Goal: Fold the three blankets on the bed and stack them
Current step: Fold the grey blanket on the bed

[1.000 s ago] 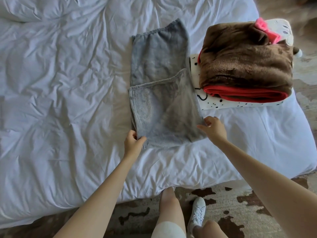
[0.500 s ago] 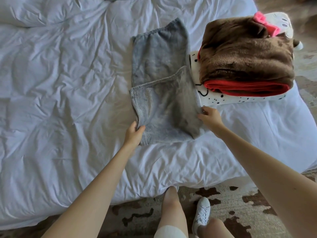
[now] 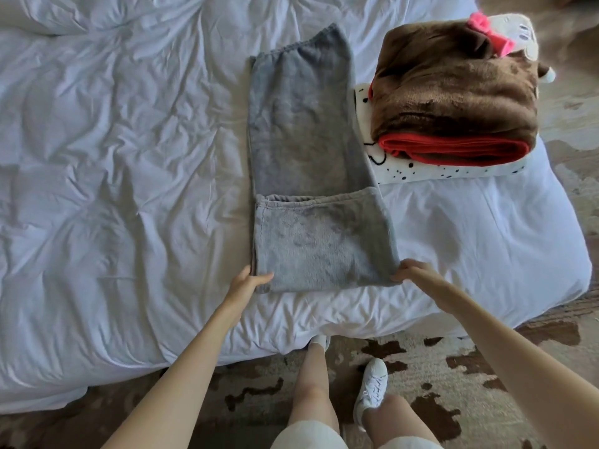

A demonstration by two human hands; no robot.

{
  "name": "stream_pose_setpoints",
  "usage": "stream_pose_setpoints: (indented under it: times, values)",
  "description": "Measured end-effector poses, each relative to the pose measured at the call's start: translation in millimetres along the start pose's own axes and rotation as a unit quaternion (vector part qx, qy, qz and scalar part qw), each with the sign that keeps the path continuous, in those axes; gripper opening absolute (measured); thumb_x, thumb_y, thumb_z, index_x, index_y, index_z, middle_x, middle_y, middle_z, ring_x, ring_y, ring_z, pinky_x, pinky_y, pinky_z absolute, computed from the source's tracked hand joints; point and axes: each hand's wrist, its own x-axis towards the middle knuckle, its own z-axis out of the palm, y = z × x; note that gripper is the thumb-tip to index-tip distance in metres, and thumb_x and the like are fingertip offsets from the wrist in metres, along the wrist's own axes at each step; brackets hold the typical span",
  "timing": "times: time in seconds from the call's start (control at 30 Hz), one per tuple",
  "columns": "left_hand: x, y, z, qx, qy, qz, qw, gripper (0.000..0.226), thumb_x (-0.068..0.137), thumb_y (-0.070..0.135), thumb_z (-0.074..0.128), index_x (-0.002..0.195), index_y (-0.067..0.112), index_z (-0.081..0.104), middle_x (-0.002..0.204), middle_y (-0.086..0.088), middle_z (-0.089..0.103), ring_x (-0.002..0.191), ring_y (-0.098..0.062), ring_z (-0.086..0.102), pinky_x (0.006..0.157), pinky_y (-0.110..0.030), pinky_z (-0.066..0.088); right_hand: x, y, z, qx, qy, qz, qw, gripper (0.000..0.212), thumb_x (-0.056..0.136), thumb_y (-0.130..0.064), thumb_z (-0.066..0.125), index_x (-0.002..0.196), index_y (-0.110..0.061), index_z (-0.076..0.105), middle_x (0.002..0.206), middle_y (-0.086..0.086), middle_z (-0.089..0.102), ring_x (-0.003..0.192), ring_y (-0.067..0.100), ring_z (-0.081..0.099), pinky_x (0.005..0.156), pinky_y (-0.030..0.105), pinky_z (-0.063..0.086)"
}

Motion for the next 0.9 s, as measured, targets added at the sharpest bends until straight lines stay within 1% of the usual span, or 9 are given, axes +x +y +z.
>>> stream_pose_setpoints:
  times: [0.1,0.17,0.23,0.37,0.47,0.57,0.7,0.8,0.9]
  values:
    - [3,-13,4,0.014,0.044,0.004,0.999,0.031,0.088,0.049,0.065,0.103,0.023,0.060,0.097,0.008,0.063,0.088,-0.009,0.060,0.076,-0.020,0.045,7,0,10,-0.017,0.048,-0.015,0.999,0.031,0.088,-0.036,0.065,0.088,-0.005,0.068,0.083,0.007,0.063,0.074,0.019,0.055,0.064,0.032,0.042]
    - [5,-25,5,0.056,0.092,-0.010,0.994,0.035,0.089,0.047,0.064,0.090,0.012,0.060,0.090,-0.005,0.058,0.084,-0.020,0.057,0.075,-0.031,0.043,9,1,13,-0.020,0.101,-0.005,0.995,0.038,0.086,-0.033,0.067,0.083,0.004,0.067,0.071,0.012,0.055,0.062,0.019,0.046,0.055,0.033,0.037]
    - [4,-37,6,0.070,0.115,-0.035,0.990,0.032,0.088,0.039,0.066,0.081,0.009,0.055,0.084,-0.008,0.053,0.077,-0.021,0.052,0.069,-0.033,0.039,6,7,15,-0.019,0.120,0.023,0.992,0.030,0.081,-0.027,0.070,0.072,0.000,0.061,0.059,0.008,0.043,0.052,0.016,0.035,0.047,0.027,0.024]
    - [-7,-54,7,0.048,0.136,-0.048,0.988,0.034,0.086,0.030,0.070,0.064,0.012,0.052,0.068,-0.003,0.055,0.061,-0.017,0.055,0.058,-0.029,0.041,-7,22,22,-0.011,0.106,0.031,0.994,0.029,0.079,-0.019,0.069,0.060,-0.010,0.049,0.061,0.007,0.045,0.059,0.018,0.040,0.054,0.029,0.027]
    - [-20,-55,8,0.002,0.149,-0.025,0.989,0.018,0.086,0.024,0.070,0.076,0.011,0.063,0.084,-0.006,0.067,0.080,-0.022,0.067,0.078,-0.037,0.055,-19,28,28,0.032,0.142,0.006,0.989,0.032,0.078,-0.011,0.068,0.058,-0.010,0.043,0.067,0.014,0.057,0.066,0.024,0.055,0.062,0.033,0.043]
    - [-36,-56,6,-0.045,0.172,-0.006,0.984,0.014,0.085,0.018,0.070,0.078,0.007,0.065,0.086,-0.010,0.067,0.079,-0.022,0.067,0.078,-0.037,0.058,-37,30,31,0.061,0.151,-0.013,0.987,0.039,0.079,-0.004,0.068,0.055,-0.012,0.038,0.071,0.017,0.057,0.077,0.031,0.065,0.078,0.045,0.055]
    - [-70,-71,1,-0.077,0.184,-0.011,0.980,0.012,0.086,0.013,0.068,0.082,0.003,0.063,0.088,-0.014,0.063,0.085,-0.027,0.064,0.084,-0.044,0.058,-68,40,37,0.076,0.117,-0.020,0.990,0.025,0.075,0.000,0.074,0.075,-0.006,0.049,0.079,0.017,0.061,0.079,0.033,0.066,0.081,0.045,0.056]
    - [-100,-92,-6,-0.103,0.190,-0.031,0.976,0.010,0.087,0.010,0.068,0.082,0.005,0.060,0.087,-0.012,0.059,0.082,-0.024,0.061,0.072,-0.038,0.059,-91,56,50,0.069,0.069,0.000,0.995,0.039,0.076,-0.001,0.075,0.104,-0.002,0.048,0.096,0.019,0.063,0.084,0.035,0.069,0.076,0.042,0.058]
    - [-123,-110,-16,-0.108,0.178,-0.064,0.976,0.016,0.087,0.009,0.067,0.081,0.005,0.053,0.088,-0.010,0.051,0.085,-0.023,0.058,0.067,-0.032,0.057,-109,74,63,0.036,0.028,0.020,0.999,0.045,0.078,0.000,0.074,0.111,-0.003,0.044,0.103,0.020,0.062,0.076,0.032,0.072,0.068,0.039,0.060]
